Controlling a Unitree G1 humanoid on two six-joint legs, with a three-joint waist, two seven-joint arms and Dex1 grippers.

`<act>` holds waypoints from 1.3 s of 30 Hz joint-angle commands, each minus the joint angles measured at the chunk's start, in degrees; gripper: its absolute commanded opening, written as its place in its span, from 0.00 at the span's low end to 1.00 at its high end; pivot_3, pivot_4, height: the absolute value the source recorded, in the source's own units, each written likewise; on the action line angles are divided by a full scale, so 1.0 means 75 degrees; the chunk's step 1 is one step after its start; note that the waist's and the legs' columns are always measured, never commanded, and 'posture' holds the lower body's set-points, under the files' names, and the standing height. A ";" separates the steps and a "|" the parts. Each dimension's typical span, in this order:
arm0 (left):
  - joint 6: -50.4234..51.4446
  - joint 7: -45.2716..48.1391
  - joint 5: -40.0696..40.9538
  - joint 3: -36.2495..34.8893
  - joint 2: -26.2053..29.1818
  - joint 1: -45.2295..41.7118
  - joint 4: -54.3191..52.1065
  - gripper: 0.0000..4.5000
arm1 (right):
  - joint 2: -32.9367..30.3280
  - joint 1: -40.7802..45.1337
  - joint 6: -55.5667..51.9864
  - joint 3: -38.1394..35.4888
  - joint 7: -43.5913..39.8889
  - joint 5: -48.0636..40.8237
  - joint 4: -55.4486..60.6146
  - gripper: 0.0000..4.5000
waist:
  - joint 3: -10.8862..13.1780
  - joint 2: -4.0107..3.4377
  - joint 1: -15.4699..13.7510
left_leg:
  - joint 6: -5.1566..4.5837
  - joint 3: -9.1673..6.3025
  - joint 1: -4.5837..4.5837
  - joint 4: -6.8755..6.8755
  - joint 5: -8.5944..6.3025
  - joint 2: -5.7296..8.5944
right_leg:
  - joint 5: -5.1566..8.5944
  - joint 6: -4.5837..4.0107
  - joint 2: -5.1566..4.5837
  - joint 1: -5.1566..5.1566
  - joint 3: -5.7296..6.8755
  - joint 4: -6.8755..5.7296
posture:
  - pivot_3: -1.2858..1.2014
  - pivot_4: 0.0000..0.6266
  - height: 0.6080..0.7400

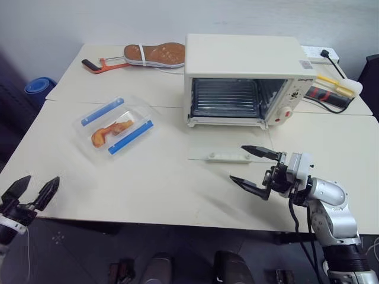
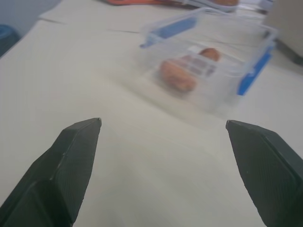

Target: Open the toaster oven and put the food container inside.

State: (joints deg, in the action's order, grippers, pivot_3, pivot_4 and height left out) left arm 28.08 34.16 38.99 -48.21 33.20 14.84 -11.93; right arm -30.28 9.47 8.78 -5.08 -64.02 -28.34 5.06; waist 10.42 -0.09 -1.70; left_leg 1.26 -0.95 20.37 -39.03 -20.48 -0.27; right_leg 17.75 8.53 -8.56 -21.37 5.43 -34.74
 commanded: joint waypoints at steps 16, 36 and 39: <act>0.6412 -0.4423 0.0386 0.1823 0.1591 -0.5930 0.2054 0.99 | -0.0162 -0.0375 -0.0134 -0.0158 0.0446 0.0058 0.0620 1.00 | 0.0000 0.0005 0.0295 | 0.0015 0.0021 -0.0012 0.0020 0.0000 -0.0003 | 0.0000 0.0000 0.0010 -0.0027 -0.0020 -0.0027 | 0.52 0.24 1.00; 0.5674 -0.3176 -0.0710 0.2467 0.2081 -0.6734 0.2982 0.06 | -0.0444 -0.0950 -0.0233 -0.0486 0.0982 0.0188 0.1038 1.00 | 0.0008 0.0018 0.0237 | 0.0018 0.0027 -0.0009 0.0010 0.0000 -0.0001 | 0.0001 0.0001 0.0010 -0.0029 -0.0026 -0.0028 | 0.52 0.24 1.00; 0.6615 -0.2786 -0.0221 0.2712 0.2226 -0.6843 0.1992 0.06 | -0.0622 -0.1242 -0.0256 -0.0810 0.1048 0.0149 0.1098 1.00 | 0.0018 0.0036 0.0191 | 0.0018 0.0022 -0.0003 0.0009 0.0000 0.0000 | 0.0001 0.0001 0.0008 -0.0029 -0.0024 -0.0026 | 0.52 0.24 1.00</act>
State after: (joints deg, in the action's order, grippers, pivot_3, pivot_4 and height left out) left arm 75.27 11.11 34.44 -27.89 48.63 -34.63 8.44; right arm -33.98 0.80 6.73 -8.80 -56.58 -26.44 11.18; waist 10.56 0.17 -0.27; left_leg 1.39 -0.80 20.37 -38.97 -20.48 -0.25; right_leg 17.75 8.53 -8.53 -21.59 5.25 -34.93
